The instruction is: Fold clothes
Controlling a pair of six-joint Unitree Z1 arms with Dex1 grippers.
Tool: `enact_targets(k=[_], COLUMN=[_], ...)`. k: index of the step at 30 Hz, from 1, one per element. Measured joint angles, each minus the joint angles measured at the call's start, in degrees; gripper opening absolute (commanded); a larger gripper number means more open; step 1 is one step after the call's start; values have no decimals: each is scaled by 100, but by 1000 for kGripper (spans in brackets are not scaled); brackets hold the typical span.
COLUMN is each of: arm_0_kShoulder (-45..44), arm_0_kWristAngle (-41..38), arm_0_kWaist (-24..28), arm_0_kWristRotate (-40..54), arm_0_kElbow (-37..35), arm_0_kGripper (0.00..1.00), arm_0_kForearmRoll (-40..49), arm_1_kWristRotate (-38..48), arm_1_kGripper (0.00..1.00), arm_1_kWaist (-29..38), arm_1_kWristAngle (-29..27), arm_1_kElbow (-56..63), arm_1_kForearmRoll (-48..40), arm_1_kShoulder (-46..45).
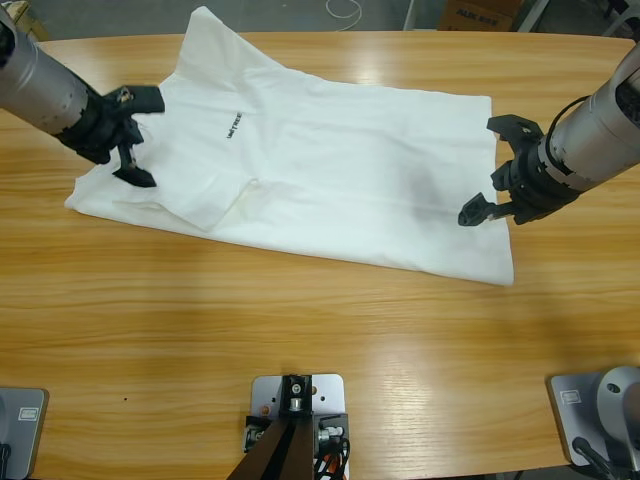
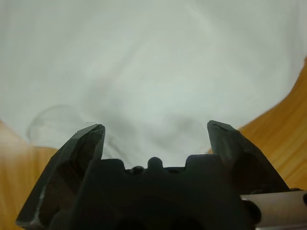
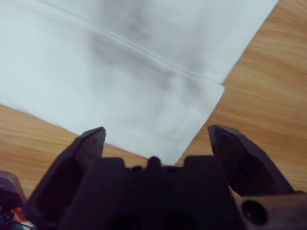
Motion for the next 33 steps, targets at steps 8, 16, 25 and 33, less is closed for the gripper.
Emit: enact_targets(k=[8,16,25,33], arm_0_kShoulder=[507,725,625,426], arm_0_kWristAngle=[53,218,219,209], arm_0_kWaist=[-38,-34,85,-226], arm_0_kWristRotate=[186,-5,-330,-840], arm_0_kElbow=[113,193,374,675], arm_0_kGripper=[818,821,821,821], arm_0_kForearmRoll=[105,104,104,299], arm_1_kWristRotate=[-387,-441,-441,-441], arm_1_kGripper=[936,972,1000,1000], arm_1_kWaist=[-51,-52,-329,-774], arm_1_kWristAngle=[131,131,166,167], arm_1_kElbow=[-353,-378,-382,-705], arm_1_kForearmRoll=[-1,17,-181,-375], arm_1_kShoulder=[257,412,871,1628])
